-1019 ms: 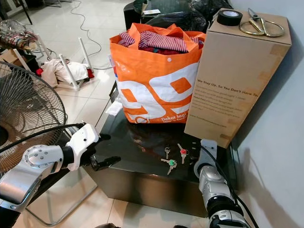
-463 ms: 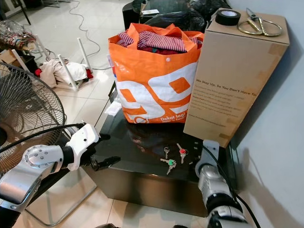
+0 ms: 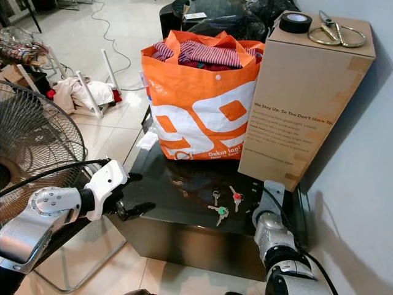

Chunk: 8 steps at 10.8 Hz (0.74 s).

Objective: Hang keys on a hook

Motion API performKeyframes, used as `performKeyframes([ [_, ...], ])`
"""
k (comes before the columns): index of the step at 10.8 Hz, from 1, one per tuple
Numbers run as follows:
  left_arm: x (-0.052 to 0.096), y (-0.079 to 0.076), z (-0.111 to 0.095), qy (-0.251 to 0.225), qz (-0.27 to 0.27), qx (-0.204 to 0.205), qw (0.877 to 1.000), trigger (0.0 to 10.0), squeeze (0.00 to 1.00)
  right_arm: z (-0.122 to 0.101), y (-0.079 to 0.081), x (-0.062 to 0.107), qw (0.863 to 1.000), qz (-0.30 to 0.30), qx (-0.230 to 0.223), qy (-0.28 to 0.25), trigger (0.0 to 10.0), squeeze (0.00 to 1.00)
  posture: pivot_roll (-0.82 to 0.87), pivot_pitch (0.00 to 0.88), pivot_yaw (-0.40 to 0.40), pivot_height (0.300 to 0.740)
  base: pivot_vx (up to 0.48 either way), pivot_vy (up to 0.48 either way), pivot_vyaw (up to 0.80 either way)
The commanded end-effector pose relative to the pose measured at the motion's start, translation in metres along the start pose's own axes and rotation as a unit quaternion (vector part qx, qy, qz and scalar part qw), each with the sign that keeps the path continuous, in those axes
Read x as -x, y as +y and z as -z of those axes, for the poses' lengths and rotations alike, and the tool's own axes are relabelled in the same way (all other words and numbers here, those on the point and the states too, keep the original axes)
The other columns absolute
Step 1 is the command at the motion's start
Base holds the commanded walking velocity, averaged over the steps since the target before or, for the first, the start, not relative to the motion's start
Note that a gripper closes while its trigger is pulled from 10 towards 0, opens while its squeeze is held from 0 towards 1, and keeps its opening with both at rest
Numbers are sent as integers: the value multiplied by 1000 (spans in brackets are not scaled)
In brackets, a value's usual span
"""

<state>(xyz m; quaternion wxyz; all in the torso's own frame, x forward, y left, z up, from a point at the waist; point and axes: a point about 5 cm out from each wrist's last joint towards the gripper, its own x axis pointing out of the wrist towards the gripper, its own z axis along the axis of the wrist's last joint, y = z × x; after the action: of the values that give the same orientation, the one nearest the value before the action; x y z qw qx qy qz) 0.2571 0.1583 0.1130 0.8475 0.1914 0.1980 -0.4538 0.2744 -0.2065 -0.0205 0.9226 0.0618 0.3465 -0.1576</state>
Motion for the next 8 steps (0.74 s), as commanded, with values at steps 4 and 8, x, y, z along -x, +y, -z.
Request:
performKeyframes([
  [4, 6, 2, 2, 17, 6, -6, 1000, 10000, 0, -3, 1, -1, 1000, 9, -10, 0, 2000, 0, 8, 0, 109, 740, 0, 0, 0],
  [8, 7, 2, 2, 22, 12, -8, 1000, 10000, 0, 1, -3, -1, 1000, 14, -13, 6, 0, 0, 10, 0, 114, 740, 0, 0, 0],
])
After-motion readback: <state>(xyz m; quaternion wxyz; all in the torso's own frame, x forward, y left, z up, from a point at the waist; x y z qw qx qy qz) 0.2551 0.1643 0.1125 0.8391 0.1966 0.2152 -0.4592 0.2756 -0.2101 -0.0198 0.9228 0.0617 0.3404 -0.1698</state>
